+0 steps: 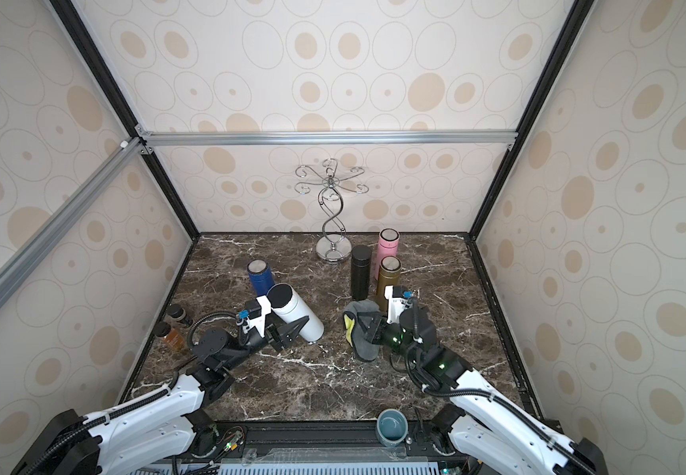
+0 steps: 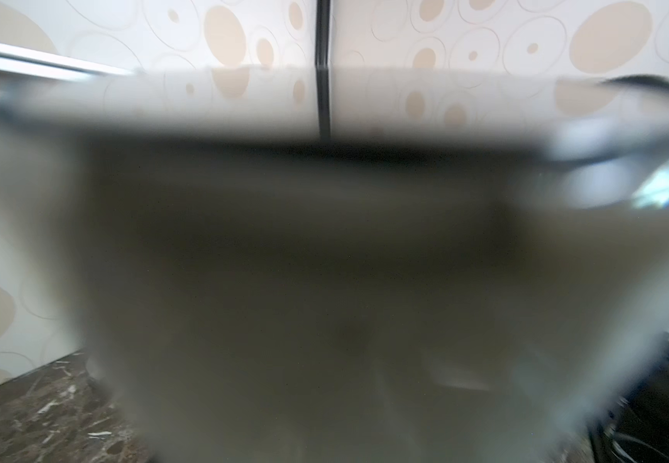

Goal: Wipe the surface of the thermos
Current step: Wipe the dirt from the surface of the thermos.

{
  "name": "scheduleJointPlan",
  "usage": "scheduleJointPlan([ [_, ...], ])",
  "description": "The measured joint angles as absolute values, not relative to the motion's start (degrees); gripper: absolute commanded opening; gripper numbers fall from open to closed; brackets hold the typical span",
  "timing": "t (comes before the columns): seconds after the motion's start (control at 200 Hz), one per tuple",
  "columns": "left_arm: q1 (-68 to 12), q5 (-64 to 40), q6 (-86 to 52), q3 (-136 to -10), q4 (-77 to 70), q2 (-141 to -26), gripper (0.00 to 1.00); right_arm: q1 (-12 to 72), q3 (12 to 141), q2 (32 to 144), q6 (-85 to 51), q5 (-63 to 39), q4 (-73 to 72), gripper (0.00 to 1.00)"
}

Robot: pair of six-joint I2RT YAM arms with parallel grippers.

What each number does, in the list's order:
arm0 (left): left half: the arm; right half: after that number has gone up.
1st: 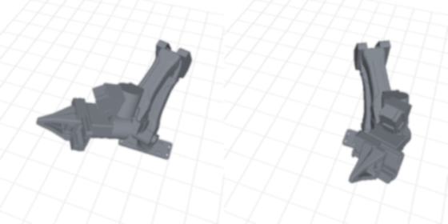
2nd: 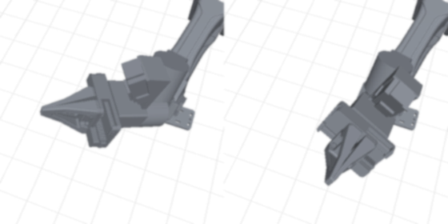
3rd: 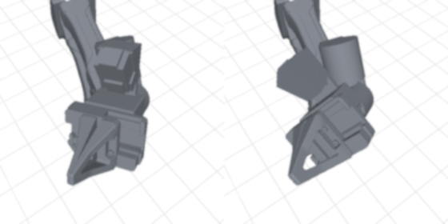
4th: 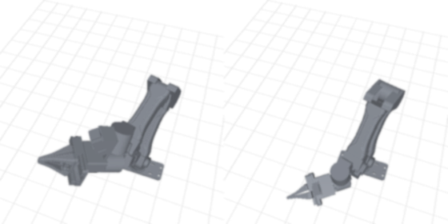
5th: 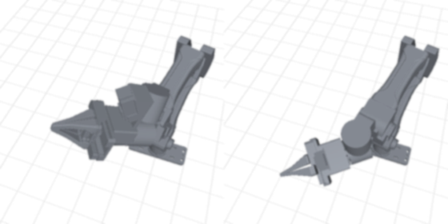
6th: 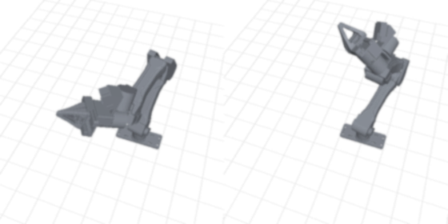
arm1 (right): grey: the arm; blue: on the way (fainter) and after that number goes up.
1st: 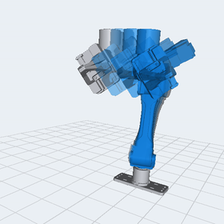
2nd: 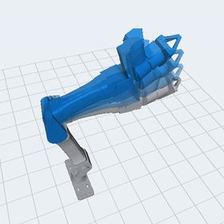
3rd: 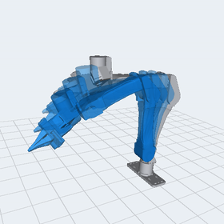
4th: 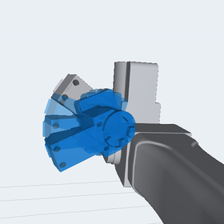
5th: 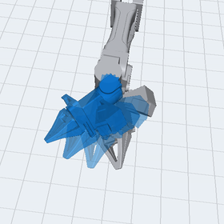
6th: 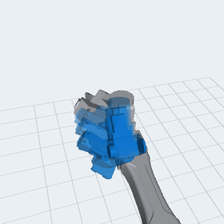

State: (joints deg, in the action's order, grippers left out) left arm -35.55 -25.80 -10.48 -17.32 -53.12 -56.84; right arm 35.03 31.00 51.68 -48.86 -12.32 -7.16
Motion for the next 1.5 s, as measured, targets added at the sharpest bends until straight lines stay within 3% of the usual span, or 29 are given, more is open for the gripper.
scheduleJointPlan([
  [0.24, -31.4, -43.3, -15.5, -19.9, -56.8, -66.5, 0.0, 31.4, 34.0, 73.3, -53.8, -30.4, -25.6, 0.0],
  [0.625, -29.9, -53.2, -23.4, -22.7, -70.7, -75.3, 0.0, 32.2, 39.0, 82.4, -60.7, -42.0, -42.5, 0.0],
  [0.865, -29.7, -54.3, -25.3, -22.8, -73.6, -77.5, 0.0, 33.0, 37.8, 80.9, -58.0, -39.8, -37.6, 0.0],
  [1.231, -29.7, -53.6, -24.7, -23.0, -72.3, -77.3, 0.0, 33.6, 32.1, 71.2, -52.2, -33.6, -23.6, 0.0],
  [1.501, -29.6, -51.7, -23.3, -23.2, -71.0, -77.3, 0.0, 34.0, 34.8, 62.9, -48.5, -29.9, -13.6, 0.0],
])
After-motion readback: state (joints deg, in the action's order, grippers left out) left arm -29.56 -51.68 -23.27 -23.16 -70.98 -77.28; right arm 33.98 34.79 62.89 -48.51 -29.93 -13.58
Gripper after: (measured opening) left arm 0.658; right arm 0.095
